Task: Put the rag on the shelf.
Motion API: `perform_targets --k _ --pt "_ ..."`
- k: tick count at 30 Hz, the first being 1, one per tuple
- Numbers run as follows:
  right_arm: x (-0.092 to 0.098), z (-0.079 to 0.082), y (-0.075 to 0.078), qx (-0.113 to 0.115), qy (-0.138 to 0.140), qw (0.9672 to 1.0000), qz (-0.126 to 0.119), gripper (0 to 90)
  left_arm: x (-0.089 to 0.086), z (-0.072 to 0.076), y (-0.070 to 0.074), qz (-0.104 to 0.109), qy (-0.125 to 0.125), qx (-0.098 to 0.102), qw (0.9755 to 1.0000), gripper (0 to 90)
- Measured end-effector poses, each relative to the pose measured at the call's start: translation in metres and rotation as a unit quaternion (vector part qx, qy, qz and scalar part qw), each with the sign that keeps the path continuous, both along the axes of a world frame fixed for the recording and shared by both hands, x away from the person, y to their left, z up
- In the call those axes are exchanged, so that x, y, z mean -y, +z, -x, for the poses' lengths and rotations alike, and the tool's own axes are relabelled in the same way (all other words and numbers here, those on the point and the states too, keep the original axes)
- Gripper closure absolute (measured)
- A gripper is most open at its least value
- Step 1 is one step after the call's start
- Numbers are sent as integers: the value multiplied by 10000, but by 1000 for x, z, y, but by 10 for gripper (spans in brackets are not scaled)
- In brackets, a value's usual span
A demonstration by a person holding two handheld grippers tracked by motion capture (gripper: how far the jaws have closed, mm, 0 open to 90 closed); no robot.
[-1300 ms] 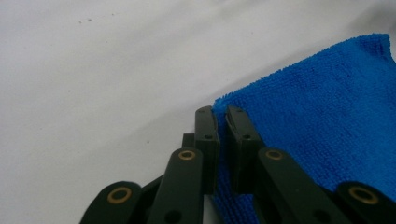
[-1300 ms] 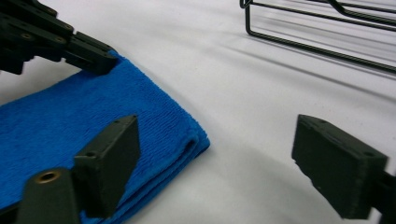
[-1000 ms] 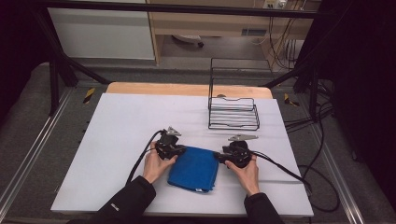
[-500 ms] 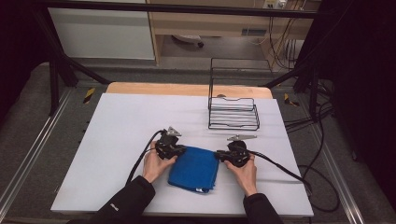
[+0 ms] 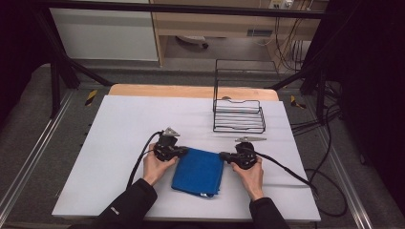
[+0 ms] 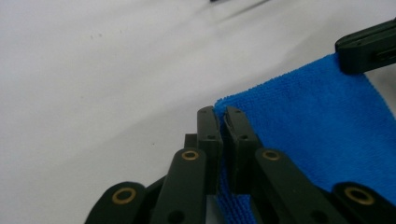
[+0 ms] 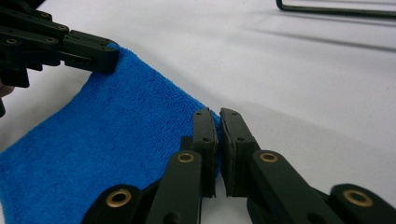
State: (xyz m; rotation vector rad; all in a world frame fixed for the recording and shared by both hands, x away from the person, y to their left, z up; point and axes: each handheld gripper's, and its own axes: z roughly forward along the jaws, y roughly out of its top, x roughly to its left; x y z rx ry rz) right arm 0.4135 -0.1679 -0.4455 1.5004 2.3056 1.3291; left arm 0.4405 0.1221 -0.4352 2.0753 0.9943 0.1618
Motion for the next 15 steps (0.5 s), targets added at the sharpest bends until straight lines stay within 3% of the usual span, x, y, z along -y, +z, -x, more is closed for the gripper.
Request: perform_targets --k 8,15 --pt "4 5 11 207 64 9994 -276 860 -8 9 15 186 -32 214 9996 859" --pt "1 11 24 540 161 9981 -261 861 -14 18 26 324 -83 398 9986 858"
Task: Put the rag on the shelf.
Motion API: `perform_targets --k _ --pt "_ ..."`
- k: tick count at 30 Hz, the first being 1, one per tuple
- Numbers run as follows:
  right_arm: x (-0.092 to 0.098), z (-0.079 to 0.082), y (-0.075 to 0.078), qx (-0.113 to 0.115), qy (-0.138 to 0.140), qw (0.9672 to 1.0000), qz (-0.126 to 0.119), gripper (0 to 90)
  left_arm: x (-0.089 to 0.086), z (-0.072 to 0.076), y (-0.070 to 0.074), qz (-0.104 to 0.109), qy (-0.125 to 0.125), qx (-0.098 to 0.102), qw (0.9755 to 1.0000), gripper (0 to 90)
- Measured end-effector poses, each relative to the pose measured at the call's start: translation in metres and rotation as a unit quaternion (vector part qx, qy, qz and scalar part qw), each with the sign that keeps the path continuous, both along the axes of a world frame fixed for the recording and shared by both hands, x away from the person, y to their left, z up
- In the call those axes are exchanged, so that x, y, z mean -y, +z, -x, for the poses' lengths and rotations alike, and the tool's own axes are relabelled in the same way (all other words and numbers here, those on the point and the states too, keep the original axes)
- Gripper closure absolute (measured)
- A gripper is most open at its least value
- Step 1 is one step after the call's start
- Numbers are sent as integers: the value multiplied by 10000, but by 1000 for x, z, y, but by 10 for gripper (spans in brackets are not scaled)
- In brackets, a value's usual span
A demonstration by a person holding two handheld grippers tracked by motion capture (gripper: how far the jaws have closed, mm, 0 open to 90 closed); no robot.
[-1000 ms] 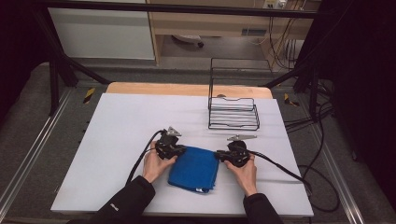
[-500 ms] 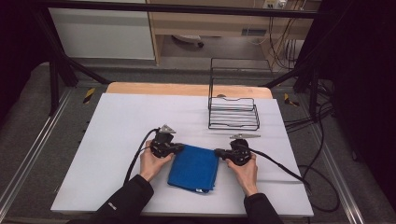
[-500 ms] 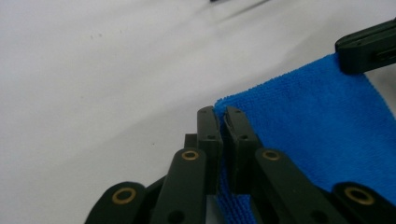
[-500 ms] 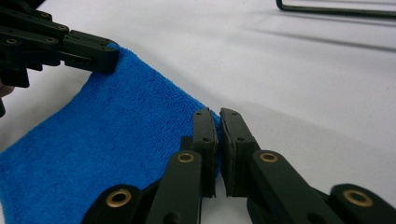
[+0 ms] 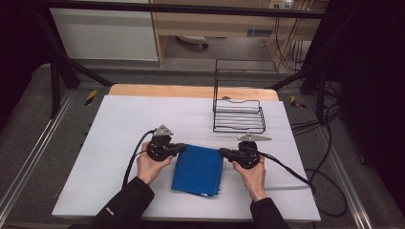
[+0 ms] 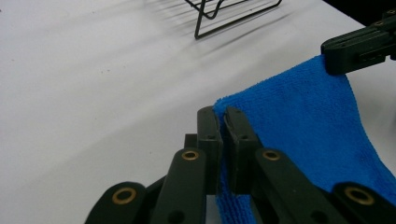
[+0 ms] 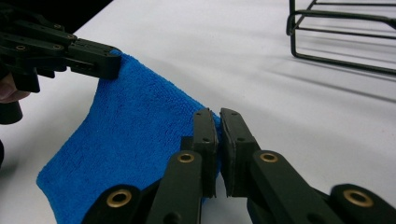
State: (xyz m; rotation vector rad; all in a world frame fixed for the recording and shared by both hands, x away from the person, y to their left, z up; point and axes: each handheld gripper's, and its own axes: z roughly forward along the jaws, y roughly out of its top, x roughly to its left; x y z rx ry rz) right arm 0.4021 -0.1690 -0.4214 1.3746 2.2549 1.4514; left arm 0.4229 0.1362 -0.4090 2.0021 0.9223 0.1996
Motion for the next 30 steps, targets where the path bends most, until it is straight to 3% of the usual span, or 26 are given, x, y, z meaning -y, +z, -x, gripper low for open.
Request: perform_targets --k 5,11,30 --pt "0 3 5 117 20 9999 -99 861 -2 7 9 25 -11 180 9998 858" --pt "3 8 17 414 19 9991 -81 862 1 15 19 18 -44 411 9991 859" --pt "18 19 47 993 40 9949 -168 866 10 35 45 315 -70 769 9965 859"
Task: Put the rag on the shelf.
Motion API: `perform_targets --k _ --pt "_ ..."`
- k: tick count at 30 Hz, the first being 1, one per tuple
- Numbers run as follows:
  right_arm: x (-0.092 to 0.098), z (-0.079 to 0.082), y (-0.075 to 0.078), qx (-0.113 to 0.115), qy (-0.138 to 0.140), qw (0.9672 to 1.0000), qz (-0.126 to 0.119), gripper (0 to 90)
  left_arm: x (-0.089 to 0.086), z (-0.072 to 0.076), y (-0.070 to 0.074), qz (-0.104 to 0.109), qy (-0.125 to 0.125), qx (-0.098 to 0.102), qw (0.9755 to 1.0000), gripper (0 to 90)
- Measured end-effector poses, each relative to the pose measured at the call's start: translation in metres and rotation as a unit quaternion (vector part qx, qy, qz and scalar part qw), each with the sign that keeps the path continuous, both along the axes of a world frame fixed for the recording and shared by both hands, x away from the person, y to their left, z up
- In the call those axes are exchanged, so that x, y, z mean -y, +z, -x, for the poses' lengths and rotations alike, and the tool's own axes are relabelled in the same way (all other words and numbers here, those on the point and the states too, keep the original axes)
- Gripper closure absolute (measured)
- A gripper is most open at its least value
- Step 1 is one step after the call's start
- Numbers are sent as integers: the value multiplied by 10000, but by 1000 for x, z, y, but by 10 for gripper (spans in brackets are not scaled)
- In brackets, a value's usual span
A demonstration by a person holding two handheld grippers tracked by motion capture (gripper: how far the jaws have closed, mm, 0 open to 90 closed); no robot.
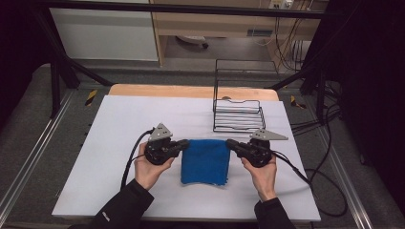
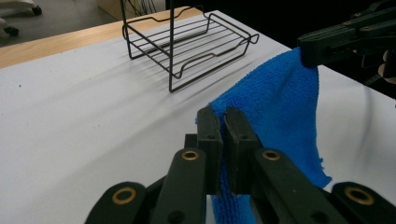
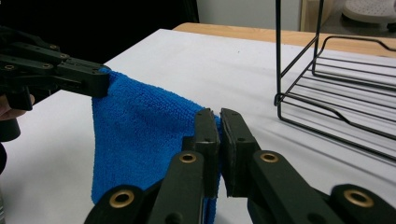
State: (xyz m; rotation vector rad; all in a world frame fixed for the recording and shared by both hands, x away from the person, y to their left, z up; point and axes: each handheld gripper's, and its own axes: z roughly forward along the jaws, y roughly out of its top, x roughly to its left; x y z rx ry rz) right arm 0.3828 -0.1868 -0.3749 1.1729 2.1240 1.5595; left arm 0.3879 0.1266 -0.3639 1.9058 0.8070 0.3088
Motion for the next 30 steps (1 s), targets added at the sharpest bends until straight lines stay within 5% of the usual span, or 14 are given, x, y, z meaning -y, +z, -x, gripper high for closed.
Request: perform_targets --k 15,30 --pt "8 14 27 543 -37 9984 122 867 5 8 23 263 -47 324 9991 859" --pt "24 24 54 1094 -295 9935 131 867 22 -1 45 580 -148 781 9951 859"
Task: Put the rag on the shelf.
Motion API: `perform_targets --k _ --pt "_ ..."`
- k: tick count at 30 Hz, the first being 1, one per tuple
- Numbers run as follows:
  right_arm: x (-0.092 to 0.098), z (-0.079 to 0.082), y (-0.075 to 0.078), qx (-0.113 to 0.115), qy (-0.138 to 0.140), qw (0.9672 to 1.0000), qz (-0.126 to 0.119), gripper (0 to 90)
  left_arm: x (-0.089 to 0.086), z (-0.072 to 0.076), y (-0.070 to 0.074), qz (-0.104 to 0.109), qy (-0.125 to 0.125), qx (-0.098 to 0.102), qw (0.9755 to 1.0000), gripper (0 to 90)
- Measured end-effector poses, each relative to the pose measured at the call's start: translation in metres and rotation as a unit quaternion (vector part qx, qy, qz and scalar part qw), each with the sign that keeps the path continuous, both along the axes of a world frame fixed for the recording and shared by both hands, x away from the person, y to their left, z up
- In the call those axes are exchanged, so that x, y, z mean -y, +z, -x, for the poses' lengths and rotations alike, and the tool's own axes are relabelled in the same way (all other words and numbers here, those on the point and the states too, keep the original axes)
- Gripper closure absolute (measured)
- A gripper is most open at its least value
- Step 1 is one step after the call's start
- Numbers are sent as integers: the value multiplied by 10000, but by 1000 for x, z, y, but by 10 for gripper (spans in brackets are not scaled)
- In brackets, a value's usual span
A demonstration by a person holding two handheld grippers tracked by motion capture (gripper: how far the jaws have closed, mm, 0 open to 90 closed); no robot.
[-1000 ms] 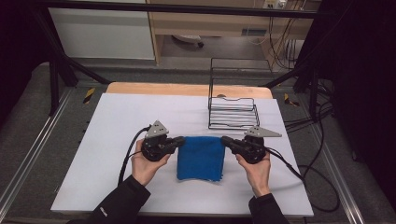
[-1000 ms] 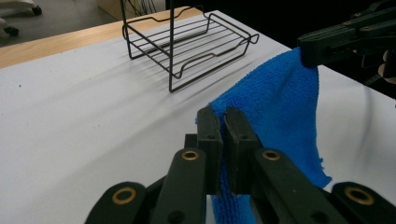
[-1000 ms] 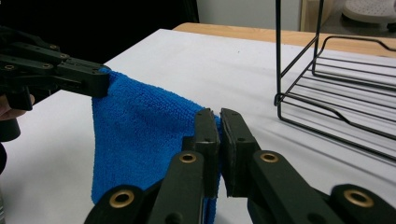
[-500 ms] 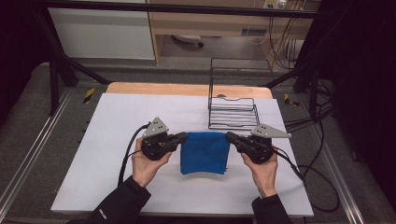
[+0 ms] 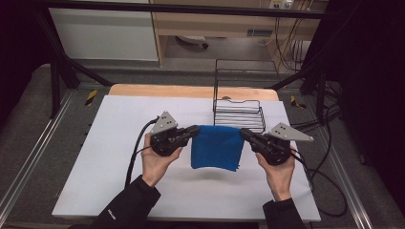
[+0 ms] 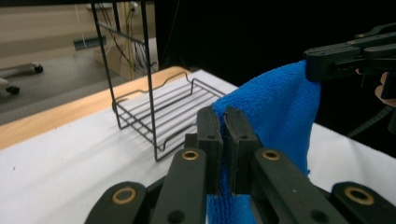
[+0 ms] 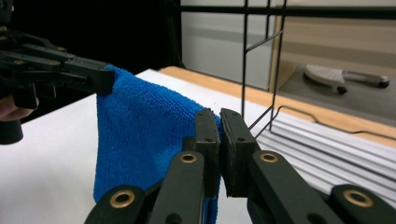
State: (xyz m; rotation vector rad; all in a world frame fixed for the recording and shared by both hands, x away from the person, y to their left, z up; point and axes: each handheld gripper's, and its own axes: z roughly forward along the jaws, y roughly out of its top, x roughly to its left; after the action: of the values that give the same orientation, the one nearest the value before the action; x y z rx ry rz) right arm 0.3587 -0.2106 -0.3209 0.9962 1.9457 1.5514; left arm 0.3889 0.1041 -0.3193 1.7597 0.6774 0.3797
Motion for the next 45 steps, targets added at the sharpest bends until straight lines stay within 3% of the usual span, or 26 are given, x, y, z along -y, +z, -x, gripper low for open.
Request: perform_targets --k 6,11,18,25,45 --pt "7 -1 14 218 -178 9996 -83 868 11 -7 11 189 11 198 9996 859" --pt "14 -1 27 440 -348 9983 -121 868 21 -12 20 209 19 414 9989 859" --pt "21 -5 40 665 -530 9962 -200 868 30 -20 38 438 -11 644 9970 860" --pt "27 -10 55 860 -686 9937 -225 868 38 -30 53 658 -39 727 9952 861" --pt "38 -26 93 1248 -968 9869 -331 870 57 -54 76 990 93 880 9911 861"
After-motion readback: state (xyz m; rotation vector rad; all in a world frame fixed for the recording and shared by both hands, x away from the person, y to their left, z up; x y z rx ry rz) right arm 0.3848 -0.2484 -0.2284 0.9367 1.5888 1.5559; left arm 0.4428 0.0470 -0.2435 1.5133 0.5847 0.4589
